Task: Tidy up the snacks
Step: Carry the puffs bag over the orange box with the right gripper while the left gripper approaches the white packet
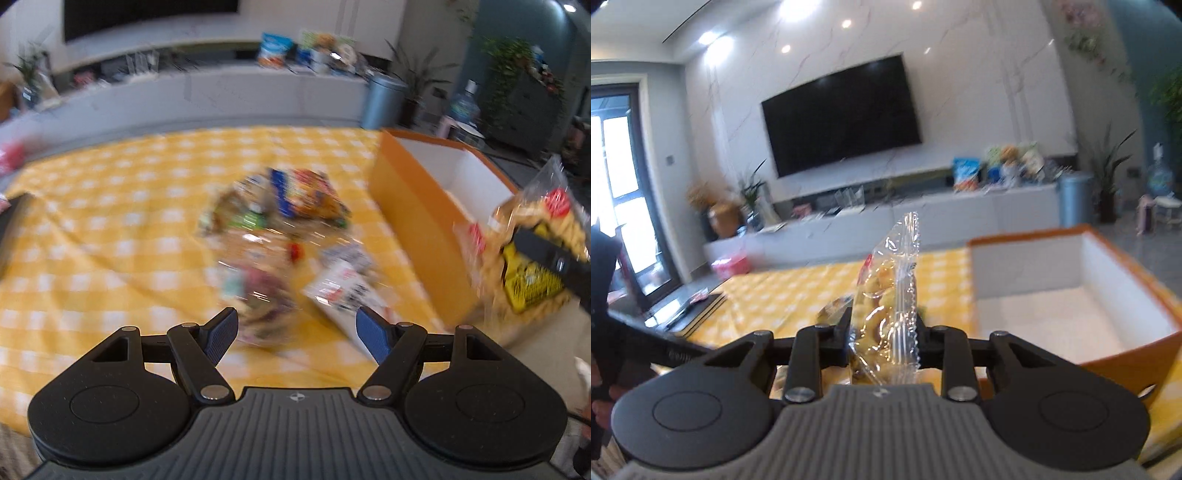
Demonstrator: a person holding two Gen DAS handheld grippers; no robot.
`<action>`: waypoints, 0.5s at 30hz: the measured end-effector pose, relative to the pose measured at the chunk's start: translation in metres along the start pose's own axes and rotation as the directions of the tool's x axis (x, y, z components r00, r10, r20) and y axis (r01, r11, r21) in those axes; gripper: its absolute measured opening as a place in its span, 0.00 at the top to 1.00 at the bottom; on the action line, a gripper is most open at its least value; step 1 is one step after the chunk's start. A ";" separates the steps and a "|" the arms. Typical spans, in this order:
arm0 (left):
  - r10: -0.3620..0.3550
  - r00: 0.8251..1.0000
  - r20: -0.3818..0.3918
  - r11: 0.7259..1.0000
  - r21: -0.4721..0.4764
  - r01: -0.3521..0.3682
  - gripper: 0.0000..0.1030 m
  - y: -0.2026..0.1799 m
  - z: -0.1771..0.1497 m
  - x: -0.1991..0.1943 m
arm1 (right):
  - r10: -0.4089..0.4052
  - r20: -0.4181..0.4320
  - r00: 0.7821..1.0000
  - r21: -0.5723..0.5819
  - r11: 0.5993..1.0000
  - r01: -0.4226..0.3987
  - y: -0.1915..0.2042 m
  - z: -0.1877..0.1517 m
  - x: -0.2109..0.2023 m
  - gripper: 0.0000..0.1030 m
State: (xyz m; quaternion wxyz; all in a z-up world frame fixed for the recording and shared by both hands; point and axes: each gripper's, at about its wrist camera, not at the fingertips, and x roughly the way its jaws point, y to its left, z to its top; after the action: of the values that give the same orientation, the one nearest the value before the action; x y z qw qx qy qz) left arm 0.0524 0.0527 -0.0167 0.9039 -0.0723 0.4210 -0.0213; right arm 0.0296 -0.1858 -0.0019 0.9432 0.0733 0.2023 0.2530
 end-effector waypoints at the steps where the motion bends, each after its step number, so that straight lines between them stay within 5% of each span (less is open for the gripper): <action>1: -0.038 0.999 -0.018 0.999 -0.009 0.038 0.17 -0.003 0.000 0.004 | -0.019 0.016 1.000 0.002 1.000 0.019 -0.005 0.002 -0.004 0.74; 9: -0.331 0.940 -0.078 0.943 -0.059 0.327 0.19 -0.027 -0.002 0.053 | -0.050 0.033 0.998 0.143 0.989 0.045 -0.032 0.000 -0.012 0.74; 15: -0.300 0.946 -0.123 0.951 -0.122 0.285 0.24 -0.027 -0.006 0.091 | -0.047 0.033 0.998 0.129 0.991 0.042 -0.026 0.000 -0.007 0.74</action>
State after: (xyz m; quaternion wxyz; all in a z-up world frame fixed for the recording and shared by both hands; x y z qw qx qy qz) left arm 0.1067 0.0163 -0.0858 0.8540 -0.1784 0.4685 -0.1388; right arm 0.0356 -0.2120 -0.0062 0.9455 0.1339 0.2027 0.2170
